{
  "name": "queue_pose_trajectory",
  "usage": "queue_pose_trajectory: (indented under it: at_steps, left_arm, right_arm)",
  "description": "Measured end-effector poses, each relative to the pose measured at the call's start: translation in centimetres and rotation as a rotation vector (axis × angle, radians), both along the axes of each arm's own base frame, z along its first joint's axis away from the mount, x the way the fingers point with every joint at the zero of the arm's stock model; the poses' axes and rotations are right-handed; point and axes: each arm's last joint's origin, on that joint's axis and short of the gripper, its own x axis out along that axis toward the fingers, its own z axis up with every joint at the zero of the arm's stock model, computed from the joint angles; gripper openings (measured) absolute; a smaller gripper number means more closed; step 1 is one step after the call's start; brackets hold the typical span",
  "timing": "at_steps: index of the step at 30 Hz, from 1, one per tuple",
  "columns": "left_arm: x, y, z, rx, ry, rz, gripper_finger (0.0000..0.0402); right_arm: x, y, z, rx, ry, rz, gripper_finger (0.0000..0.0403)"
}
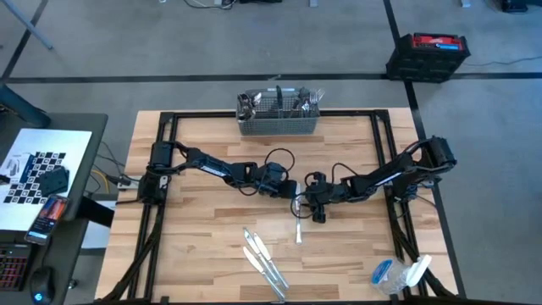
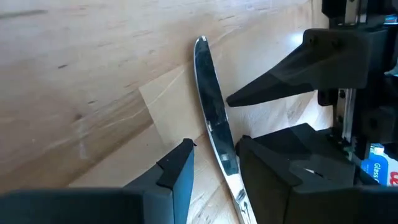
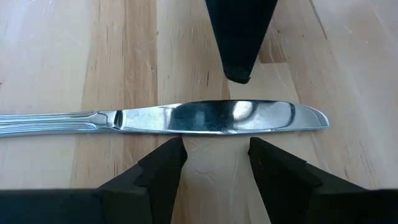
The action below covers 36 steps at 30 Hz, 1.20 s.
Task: Sort silverware
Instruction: Put the silver table knife into the gray organizer
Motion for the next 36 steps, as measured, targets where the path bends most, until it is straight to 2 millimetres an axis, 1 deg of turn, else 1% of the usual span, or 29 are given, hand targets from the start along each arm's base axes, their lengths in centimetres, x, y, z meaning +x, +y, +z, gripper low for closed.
queue_pose_trajectory:
  at_steps: [2,8,10,12,16,20,22,24,28,31,36]
  left_arm:
    - [0.0,-0.1,0.0,0.053,-0.003,-0.042,0.011]
    - [-0.1,-0.2,0.0,0.285,-0.013,-0.252,0.011]
    - [-0.1,-0.2,0.2,0.389,-0.039,-0.362,0.011]
    - [0.0,-0.2,0.8,0.51,-0.077,-0.486,0.011]
    - [-0.2,-0.8,2.0,0.865,-0.109,-0.779,0.011]
    - [0.0,-1.7,3.0,1.318,-0.12,-1.099,0.011]
    - [0.0,-2.3,3.1,1.501,-0.109,-1.246,0.011]
    - [0.2,-2.8,2.3,1.621,-0.1,-1.351,0.011]
    - [0.4,-3.1,1.5,1.709,-0.101,-1.438,0.011]
    - [0.4,-3.2,1.5,1.749,-0.093,-1.464,0.011]
    - [0.6,-2.0,1.6,1.766,-0.102,-1.437,0.011]
  right_arm:
    - [0.0,0.0,0.0,0.0,0.001,0.0,0.0179]
    - [0.0,0.1,0.0,0.021,0.001,-0.022,0.0179]
    - [-0.1,0.1,0.0,0.039,-0.001,-0.04,0.0179]
    - [-0.1,0.1,0.1,0.06,-0.007,-0.062,0.0179]
    - [-0.3,0.0,0.6,0.073,-0.014,-0.072,0.0179]
    - [-0.4,0.0,1.3,0.089,-0.043,-0.081,0.0179]
    - [-0.3,0.0,1.3,0.111,-0.049,-0.103,0.0179]
    - [-0.3,0.1,1.3,0.132,-0.053,-0.122,0.0179]
    - [-0.4,0.4,1.1,0.162,-0.045,-0.137,0.0179]
    - [-0.4,0.4,1.1,0.177,-0.042,-0.151,0.0179]
    - [-0.5,0.4,1.1,0.178,-0.04,-0.154,0.0179]
